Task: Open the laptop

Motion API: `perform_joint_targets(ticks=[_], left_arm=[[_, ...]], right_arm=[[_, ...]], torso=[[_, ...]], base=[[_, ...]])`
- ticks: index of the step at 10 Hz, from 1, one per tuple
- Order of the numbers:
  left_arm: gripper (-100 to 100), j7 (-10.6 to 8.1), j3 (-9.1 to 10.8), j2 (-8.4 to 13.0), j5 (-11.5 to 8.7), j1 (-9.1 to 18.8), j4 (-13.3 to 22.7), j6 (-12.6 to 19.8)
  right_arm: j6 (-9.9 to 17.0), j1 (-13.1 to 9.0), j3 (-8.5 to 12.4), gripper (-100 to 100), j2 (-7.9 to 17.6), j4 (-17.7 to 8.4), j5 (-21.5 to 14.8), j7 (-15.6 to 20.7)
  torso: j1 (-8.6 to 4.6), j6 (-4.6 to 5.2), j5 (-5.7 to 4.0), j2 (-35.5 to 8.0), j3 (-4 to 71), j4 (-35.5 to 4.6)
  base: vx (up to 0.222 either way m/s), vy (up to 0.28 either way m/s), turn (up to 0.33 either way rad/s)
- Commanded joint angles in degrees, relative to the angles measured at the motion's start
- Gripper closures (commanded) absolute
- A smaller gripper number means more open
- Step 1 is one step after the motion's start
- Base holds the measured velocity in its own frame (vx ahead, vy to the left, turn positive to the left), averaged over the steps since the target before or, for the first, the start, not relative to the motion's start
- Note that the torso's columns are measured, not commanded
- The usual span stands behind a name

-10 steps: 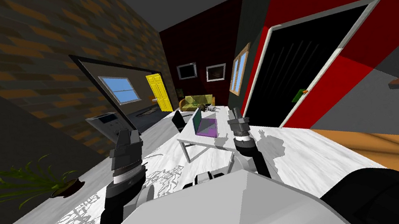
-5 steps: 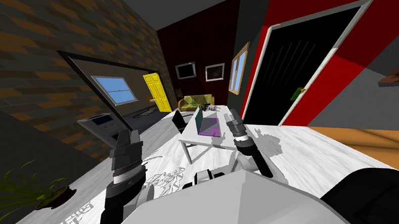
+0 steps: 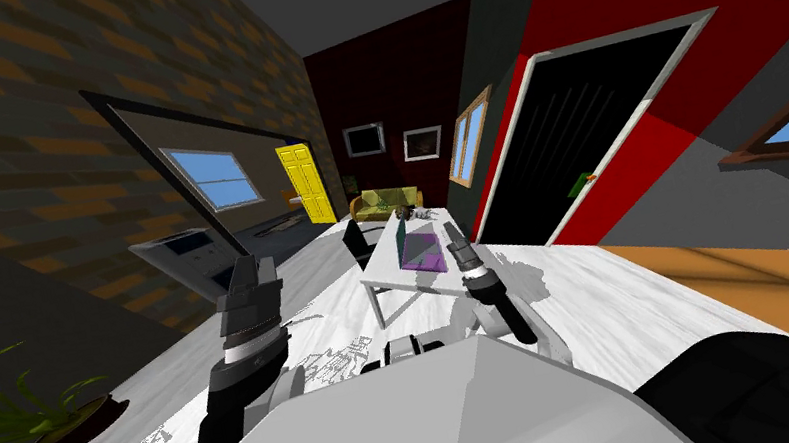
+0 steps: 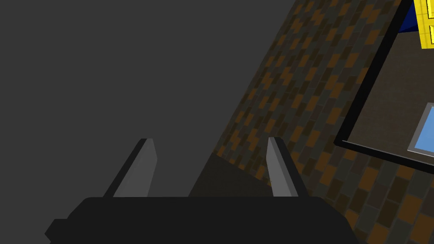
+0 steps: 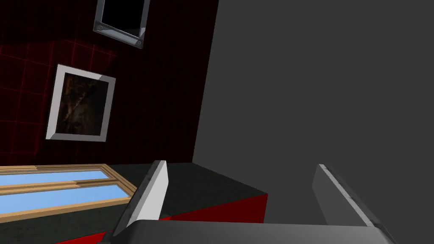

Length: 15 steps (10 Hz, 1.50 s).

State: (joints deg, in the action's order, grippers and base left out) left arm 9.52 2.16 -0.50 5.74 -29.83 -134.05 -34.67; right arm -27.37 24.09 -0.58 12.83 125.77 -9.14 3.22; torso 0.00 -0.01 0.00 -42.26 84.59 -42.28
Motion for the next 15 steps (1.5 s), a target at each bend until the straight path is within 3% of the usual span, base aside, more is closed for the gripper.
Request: perform_joint_targets(ticks=[1,7,13,15], left_arm=[[0,0.00,0.00,0.0,0.0,0.0,0.0,0.0],[0,0.00,0.00,0.0,0.0,0.0,0.0,0.0],[0,0.00,-0.01,0.0,0.0,0.0,0.0,0.0],[0,0.00,0.00,0.0,0.0,0.0,0.0,0.0]], right_arm=[[2.0,-0.8,1.2,-100,2.3,-2.2,-3.9,3.3],[7.5,-2.9,4.2,-100,8.3,-7.6,-13.7,11.5],[13.6,-5.3,7.4,-100,15.6,-15.0,-24.1,20.2],[14.7,-5.8,7.9,-100,16.9,-16.4,-25.9,21.6]], torso=[[0.02,0.00,0.01,0.0,0.0,0.0],[-0.14,0.00,-0.05,-0.1,-0.1,0.0],[-0.01,0.01,0.00,-0.1,-0.1,0.0],[-0.30,0.00,-0.09,-0.1,-0.1,0.0]], base=[[0.043,0.190,-0.085],[0.082,0.204,-0.107],[0.077,0.239,-0.112],[0.028,0.135,-0.050]])
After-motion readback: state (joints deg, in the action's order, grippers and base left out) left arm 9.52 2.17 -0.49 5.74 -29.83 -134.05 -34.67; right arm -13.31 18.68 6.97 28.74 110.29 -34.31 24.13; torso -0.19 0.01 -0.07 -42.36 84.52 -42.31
